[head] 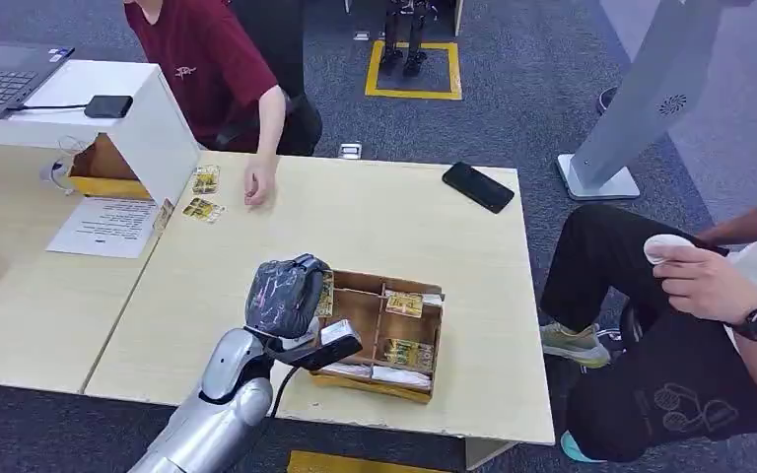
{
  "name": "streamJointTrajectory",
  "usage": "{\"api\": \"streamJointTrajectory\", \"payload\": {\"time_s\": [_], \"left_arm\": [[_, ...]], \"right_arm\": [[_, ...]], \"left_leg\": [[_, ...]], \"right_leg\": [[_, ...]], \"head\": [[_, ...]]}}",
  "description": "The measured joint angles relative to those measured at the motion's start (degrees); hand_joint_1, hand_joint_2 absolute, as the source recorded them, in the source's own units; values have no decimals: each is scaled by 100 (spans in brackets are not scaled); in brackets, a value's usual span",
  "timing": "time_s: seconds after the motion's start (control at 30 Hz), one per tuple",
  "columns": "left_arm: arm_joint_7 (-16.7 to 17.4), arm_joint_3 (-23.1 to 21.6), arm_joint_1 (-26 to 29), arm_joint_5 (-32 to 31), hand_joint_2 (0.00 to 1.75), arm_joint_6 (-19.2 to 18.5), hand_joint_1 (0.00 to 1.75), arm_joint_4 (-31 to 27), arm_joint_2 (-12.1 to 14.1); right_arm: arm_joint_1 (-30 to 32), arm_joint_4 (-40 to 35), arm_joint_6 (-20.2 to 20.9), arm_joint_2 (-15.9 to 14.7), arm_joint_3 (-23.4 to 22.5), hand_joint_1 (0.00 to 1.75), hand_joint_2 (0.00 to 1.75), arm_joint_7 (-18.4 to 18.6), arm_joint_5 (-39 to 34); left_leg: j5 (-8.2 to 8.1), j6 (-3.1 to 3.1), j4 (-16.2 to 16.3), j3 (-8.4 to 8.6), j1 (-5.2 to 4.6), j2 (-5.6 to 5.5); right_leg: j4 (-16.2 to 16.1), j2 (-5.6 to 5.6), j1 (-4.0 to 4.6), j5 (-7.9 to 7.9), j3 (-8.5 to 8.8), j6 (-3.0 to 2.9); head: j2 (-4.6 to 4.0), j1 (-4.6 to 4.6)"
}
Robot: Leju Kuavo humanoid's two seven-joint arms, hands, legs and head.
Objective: Pass the card to the sensor for recognition and then transmit it.
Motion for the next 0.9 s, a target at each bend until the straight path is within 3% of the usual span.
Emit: {"api": "streamJointTrajectory", "payload": {"time_s": [0.27, 0.3, 0.37, 0.47, 0.57, 0.9], "left_arm": [[66, 0, -1, -75, 175, -35, 175, -2, 0], [414, 30, -81, -389, 175, -81, 175, 32, 40], [1054, 248, -563, -809, 175, 24, 175, 620, 140], [957, 796, -1280, -780, 175, 365, 175, 1535, 284], [896, 997, -1594, -800, 175, 437, 175, 2033, 323], [992, 1121, -1701, -970, 175, 424, 175, 2577, 267]], "right_arm": [[0, 0, 0, -2, 0, 0, 0, 0, 0], [1, 0, -4, -2, 0, 0, 0, 4, 0], [-13, 0, -2, -2, 22, 0, 0, 4, 0], [-23, -2, -2, -2, 59, 0, 0, 4, 2], [-29, -2, -2, -6, 68, 0, 0, 4, 2], [-36, -2, -4, -6, 105, 0, 0, 0, 0]], "left_leg": [[0, 0, 0, 0, 0, 0], [0, 0, 0, -2, 0, -4], [15, -5, 0, -7, 6, -9], [19, -14, -1, 3, 6, 14], [31, -16, -1, -3, 7, -13], [30, -15, -1, -7, 5, -10]], "right_leg": [[0, 0, 0, 0, -1, 0], [0, -3, 1, 0, -2, 0], [1, -10, 3, 6, -5, -8], [8, 14, 4, 19, -9, -18], [10, -11, 5, 18, -7, -18], [8, -7, 3, 18, -9, -17]], "head": [[0, 0], [0, 0], [0, 24], [0, -7], [0, -11], [0, -11]]}}
